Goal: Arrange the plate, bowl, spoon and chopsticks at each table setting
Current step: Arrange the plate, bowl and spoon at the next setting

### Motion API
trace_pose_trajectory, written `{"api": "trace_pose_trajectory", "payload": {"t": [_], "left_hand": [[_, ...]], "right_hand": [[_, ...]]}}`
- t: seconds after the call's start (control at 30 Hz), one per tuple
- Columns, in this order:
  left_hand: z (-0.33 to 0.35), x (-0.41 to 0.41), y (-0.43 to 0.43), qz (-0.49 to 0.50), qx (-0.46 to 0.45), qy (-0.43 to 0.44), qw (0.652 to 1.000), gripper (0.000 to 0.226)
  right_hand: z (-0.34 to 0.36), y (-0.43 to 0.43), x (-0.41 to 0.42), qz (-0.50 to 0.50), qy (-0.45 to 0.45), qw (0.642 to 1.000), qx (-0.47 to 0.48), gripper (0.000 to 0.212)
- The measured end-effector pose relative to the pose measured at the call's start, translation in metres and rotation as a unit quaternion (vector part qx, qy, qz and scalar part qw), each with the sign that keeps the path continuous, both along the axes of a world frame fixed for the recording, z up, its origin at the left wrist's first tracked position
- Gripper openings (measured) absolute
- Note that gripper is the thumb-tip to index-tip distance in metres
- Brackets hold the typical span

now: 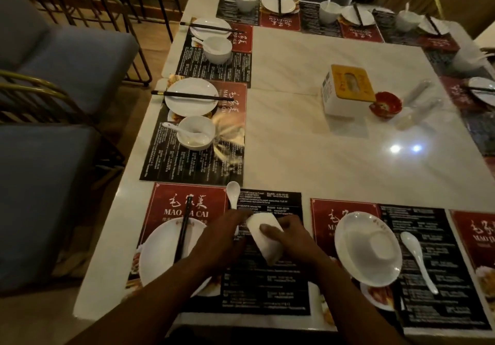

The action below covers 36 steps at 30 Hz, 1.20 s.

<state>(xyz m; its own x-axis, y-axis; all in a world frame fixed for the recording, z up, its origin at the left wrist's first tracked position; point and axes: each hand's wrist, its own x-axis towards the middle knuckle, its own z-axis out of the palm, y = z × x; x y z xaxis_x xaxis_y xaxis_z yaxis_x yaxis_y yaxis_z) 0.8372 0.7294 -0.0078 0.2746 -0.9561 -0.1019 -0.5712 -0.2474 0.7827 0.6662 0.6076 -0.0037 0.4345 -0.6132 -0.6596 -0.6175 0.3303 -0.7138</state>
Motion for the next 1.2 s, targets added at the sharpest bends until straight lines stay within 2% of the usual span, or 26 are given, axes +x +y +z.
{"api": "trace_pose_trajectory", "payload": {"t": [0.07,0.13,0.27,0.37,0.5,0.73,1.0,1.1,1.2], "left_hand": [[0.001,-0.007,-0.010,0.062,-0.021,-0.005,0.998,0.029],[0.000,-0.011,-0.018,0.088,-0.006,-0.021,0.996,0.020],[0.000,-0.015,-0.031,0.103,0.035,-0.030,0.994,0.017],[-0.001,-0.013,-0.040,0.118,0.063,-0.039,0.990,0.023],[-0.004,-0.008,-0.054,0.116,0.118,-0.081,0.983,0.024],[-0.013,-0.003,-0.066,0.117,0.171,-0.062,0.976,0.022],[-0.014,0.004,-0.061,0.134,0.144,-0.011,0.980,0.026],[-0.011,0.021,-0.048,0.181,0.122,0.001,0.976,0.027],[-0.007,0.049,-0.025,0.218,0.092,0.011,0.972,0.027]], "right_hand": [[0.004,-0.015,-0.004,-0.014,-0.047,0.995,0.085,0.074],[0.008,-0.021,-0.008,-0.020,-0.061,0.990,0.126,0.060],[0.004,-0.031,-0.015,0.041,-0.045,0.998,-0.002,0.029],[0.002,-0.035,-0.017,0.131,-0.017,0.986,-0.101,0.031],[-0.003,-0.042,-0.018,0.167,0.026,0.972,-0.162,0.031],[-0.012,-0.048,-0.009,0.193,0.074,0.961,-0.185,0.032],[-0.013,-0.046,-0.006,0.192,0.123,0.957,-0.181,0.029],[0.003,-0.041,0.007,0.162,0.147,0.916,-0.335,0.026],[0.024,-0.024,0.043,0.186,0.104,0.847,-0.487,0.017]]}}
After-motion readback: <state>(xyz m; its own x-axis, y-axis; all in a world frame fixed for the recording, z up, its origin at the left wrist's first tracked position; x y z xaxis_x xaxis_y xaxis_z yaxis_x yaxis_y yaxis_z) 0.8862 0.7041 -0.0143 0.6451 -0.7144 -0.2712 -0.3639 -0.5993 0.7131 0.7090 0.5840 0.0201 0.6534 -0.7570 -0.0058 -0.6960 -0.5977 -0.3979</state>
